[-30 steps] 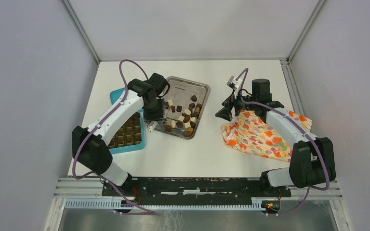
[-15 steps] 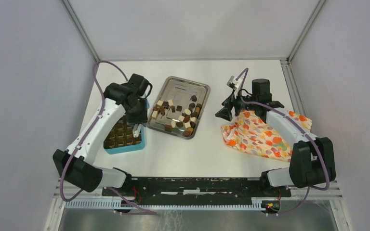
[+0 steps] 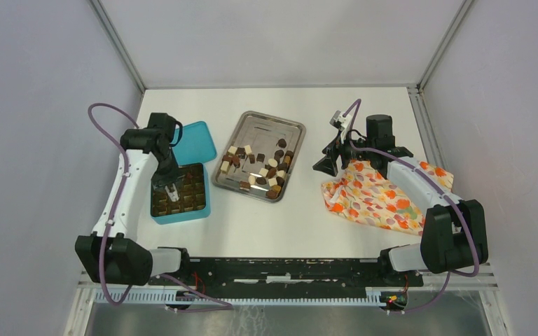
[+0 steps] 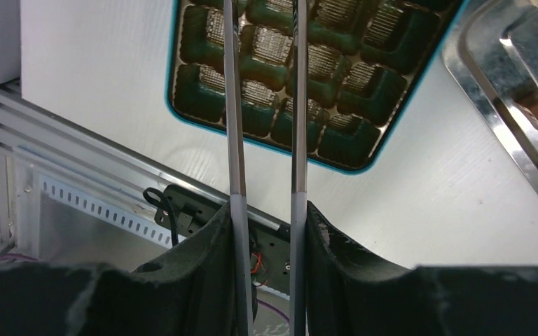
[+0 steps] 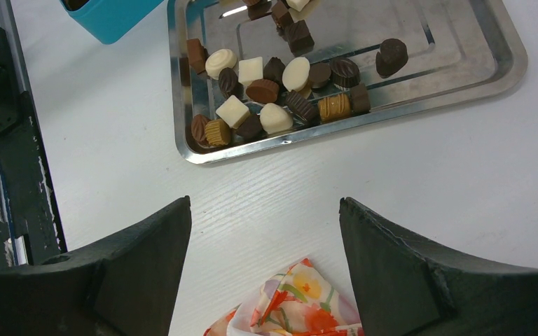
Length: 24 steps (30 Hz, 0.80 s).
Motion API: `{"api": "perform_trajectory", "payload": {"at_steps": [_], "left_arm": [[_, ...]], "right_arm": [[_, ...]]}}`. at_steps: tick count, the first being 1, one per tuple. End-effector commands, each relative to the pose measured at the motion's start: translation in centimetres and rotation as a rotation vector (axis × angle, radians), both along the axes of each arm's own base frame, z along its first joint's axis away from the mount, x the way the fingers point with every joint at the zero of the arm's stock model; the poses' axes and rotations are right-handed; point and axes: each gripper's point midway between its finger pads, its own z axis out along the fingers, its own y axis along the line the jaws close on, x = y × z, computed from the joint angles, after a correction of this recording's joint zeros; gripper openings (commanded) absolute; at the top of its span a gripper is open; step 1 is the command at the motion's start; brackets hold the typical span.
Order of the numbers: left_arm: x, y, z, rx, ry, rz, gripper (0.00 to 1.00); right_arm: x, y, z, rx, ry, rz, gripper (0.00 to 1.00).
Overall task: Pack the chocolate
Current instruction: Place the fake chocolate in the packing box.
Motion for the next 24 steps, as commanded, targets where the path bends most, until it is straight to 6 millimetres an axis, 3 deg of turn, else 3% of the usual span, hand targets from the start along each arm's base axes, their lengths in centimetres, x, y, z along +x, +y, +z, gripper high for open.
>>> {"api": "perform_trajectory", "payload": {"at_steps": [1,9,24], "left_arm": [[0.9,2.4,0.2,0.081,-0.044,-0.003,0.02],[2.5,2.9,-0.7,0.075,-0.043,-0.001,0.09],[1.2,2.4,-2.9,0.051,0.037,-0.005,0.26]], "right_arm": [[0.1,0.2,0.6,0.021,-0.031,0.015,0.83],[0.0,0.2,0.8,0.020,-0.038,0.017,0.83],[0.0,0.2,0.6,0.017,-0.033,0.018,0.83]]}}
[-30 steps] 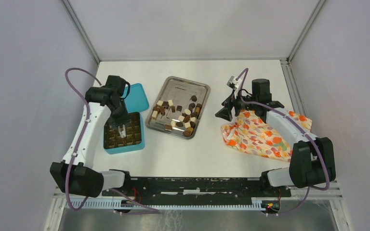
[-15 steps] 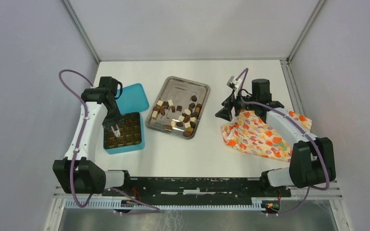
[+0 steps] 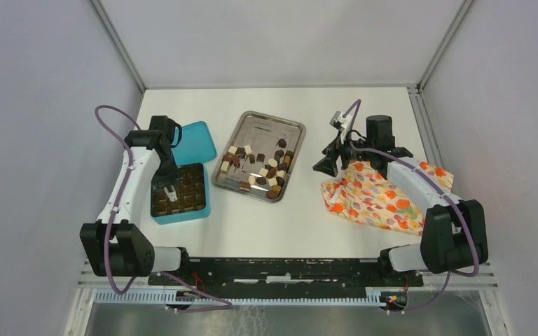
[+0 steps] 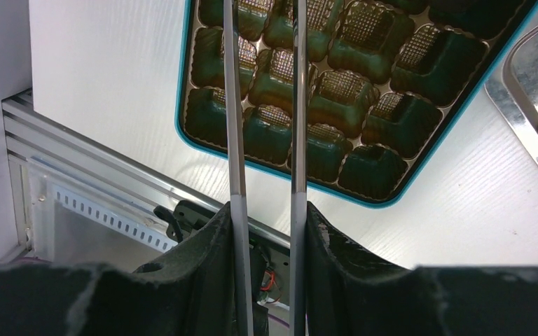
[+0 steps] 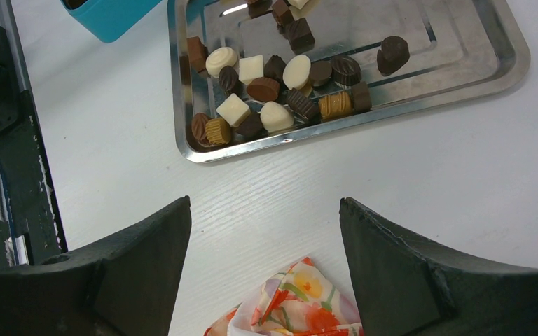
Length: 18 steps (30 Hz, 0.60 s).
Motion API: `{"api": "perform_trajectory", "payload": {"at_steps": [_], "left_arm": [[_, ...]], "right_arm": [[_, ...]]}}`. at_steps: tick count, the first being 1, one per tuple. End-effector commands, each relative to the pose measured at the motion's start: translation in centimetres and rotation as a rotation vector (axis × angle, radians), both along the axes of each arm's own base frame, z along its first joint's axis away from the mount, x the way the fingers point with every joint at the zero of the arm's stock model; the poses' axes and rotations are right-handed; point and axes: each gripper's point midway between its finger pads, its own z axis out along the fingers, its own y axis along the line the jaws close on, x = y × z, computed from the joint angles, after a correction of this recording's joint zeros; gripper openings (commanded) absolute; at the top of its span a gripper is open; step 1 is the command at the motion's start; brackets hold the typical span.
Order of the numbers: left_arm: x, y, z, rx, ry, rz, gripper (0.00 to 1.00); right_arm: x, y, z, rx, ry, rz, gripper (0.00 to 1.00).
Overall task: Pack the chocolate
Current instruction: Place the fake chocolate in the packing box.
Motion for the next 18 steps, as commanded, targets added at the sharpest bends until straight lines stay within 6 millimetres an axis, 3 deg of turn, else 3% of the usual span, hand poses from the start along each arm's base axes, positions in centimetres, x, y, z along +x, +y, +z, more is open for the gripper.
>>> {"api": "perform_trajectory", "payload": {"at_steps": [1,10,18], "left_arm": [[0.42,0.16,0.00,0.002,-0.015,-0.023,0.28],[0.48,0.27,-0.05,0.008,-0.005,-0.022,0.41],[0.39,0.30,0.01,0.010,-0.003,-0.022,0.46]], "right_arm": [[0.07,0.16,0.72,0.019,-0.037,0.018,0.83],[0.09,0.13,0.69,0.018,-0.037,0.017,0.83],[0.06,0.14,0.76,0.018,-0.039,0.018,0.83]]}}
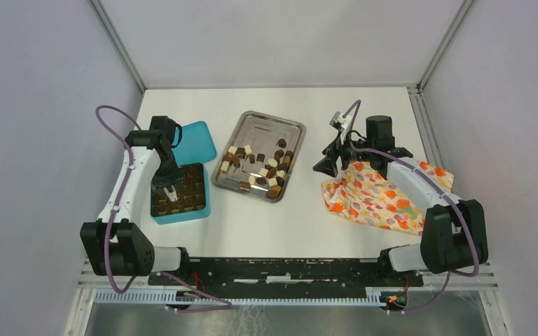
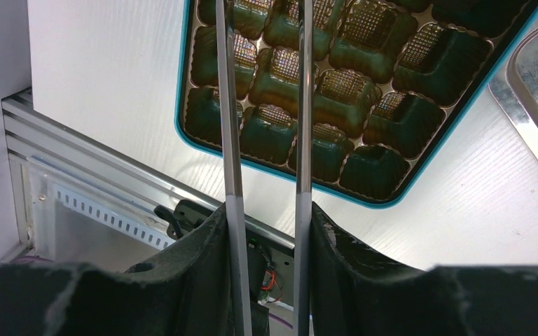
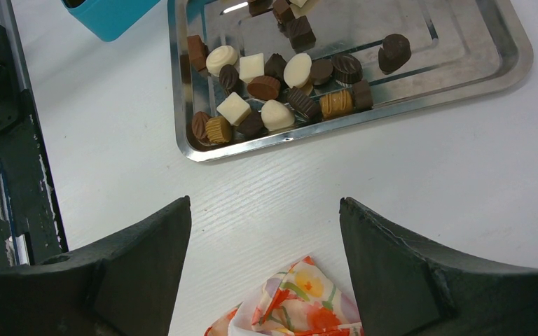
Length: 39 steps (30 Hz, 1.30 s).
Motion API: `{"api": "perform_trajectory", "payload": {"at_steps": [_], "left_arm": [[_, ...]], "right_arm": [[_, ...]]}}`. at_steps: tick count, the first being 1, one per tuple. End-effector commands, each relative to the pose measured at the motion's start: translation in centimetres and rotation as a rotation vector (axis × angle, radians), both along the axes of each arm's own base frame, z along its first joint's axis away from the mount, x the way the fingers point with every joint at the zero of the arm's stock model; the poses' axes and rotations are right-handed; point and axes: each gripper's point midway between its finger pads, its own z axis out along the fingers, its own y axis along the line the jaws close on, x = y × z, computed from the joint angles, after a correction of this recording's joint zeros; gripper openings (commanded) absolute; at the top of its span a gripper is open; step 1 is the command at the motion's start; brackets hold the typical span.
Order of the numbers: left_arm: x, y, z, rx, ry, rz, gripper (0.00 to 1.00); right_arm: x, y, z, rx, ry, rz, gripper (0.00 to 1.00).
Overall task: Pack the chocolate
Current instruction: Place the fake chocolate in the packing box, then pick up the fake chocolate from the plate.
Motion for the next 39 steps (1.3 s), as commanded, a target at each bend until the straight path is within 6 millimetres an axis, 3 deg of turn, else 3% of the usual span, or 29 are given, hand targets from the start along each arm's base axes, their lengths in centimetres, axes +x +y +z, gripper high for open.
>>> {"api": "perform_trajectory", "payload": {"at_steps": [1,7,13,21,26,31,39], "left_arm": [[0.6,0.3,0.4,0.010,-0.020,-0.022,0.46],[0.8,0.2,1.1,0.005,-0.040,-0.019,0.43],[2.2,-1.8,4.3,-0.104,-0.171,-0.031,0.35],[3.8,-9.0,6.9,-0.490,-0.346,-0.139,0.35],[4.3,-15.0,7.5,-0.631,-0.385,-0.238,0.35],[5.1,-19.7,6.6,-0.613,-0.350,-0.311,0.36],[5.6,-21.8,3.3,-0.388,-0.206,-0.379,0.36]], "right_arm": [[0.1,0.1,0.9,0.019,-0.042,0.017,0.83],[0.2,0.2,0.9,0.019,-0.042,0.017,0.83],[0.2,0.2,0.9,0.021,-0.038,0.018,0.83],[0.2,0.2,1.0,0.020,-0.036,0.019,0.83],[0.3,0.2,0.8,0.018,-0.031,0.016,0.83],[0.3,0.2,0.5,0.015,-0.028,0.013,0.83],[0.3,0.0,0.4,0.007,-0.036,0.010,0.83]]}}
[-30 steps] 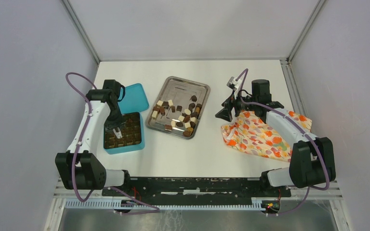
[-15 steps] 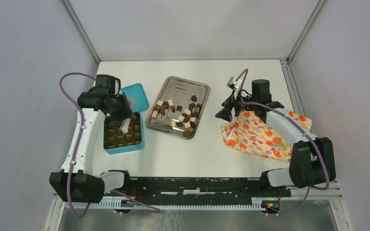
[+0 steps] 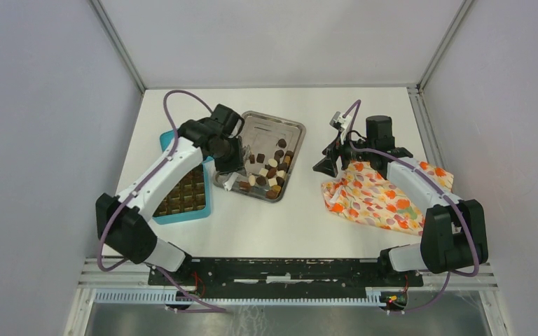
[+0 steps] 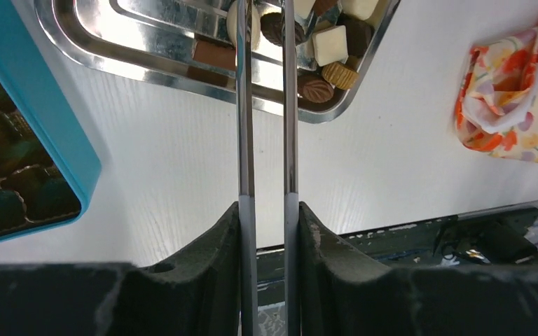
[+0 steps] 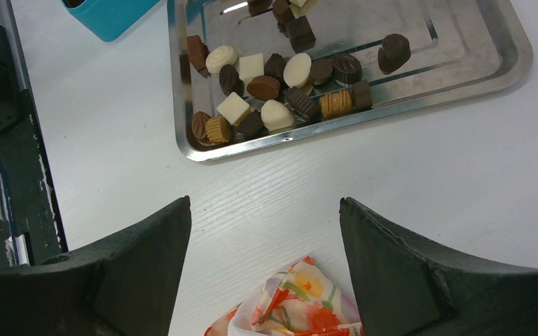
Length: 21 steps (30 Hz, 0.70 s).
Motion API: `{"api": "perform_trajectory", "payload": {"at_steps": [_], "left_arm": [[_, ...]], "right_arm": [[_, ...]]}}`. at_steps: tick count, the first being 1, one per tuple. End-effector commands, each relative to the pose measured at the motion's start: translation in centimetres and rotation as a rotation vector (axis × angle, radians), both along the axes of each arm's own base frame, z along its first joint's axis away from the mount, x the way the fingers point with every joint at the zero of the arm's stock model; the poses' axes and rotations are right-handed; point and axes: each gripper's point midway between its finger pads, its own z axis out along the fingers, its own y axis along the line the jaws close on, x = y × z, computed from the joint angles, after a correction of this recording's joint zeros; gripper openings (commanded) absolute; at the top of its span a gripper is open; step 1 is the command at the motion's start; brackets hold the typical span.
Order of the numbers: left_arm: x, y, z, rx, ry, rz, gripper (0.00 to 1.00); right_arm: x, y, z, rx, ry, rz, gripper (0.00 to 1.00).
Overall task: Pack the chocolate
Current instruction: Pick up the fake chocolate from the plate.
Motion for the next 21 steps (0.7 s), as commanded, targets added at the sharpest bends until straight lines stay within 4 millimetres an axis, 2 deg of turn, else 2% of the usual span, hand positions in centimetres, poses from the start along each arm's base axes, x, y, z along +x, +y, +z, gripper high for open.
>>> {"api": "perform_trajectory", "payload": {"at_steps": [1,8,21], "left_arm": [[1.7,-0.6,0.5,0.112,-0.045,0.031,0.36],[2.2,-1.1,-1.7,0.246,0.003,-0.018,0.37],[4.2,-1.8,-2.9,0.336,0.030,-0.075,0.41]], "right_arm": [[0.2,0.1,0.4,0.008,-0.035,0.012,0.83],[0.2,0.1,0.3,0.011,-0.031,0.014,0.83],[0.2,0.0,0.3,0.006,-0.036,0.011,0.83]]}}
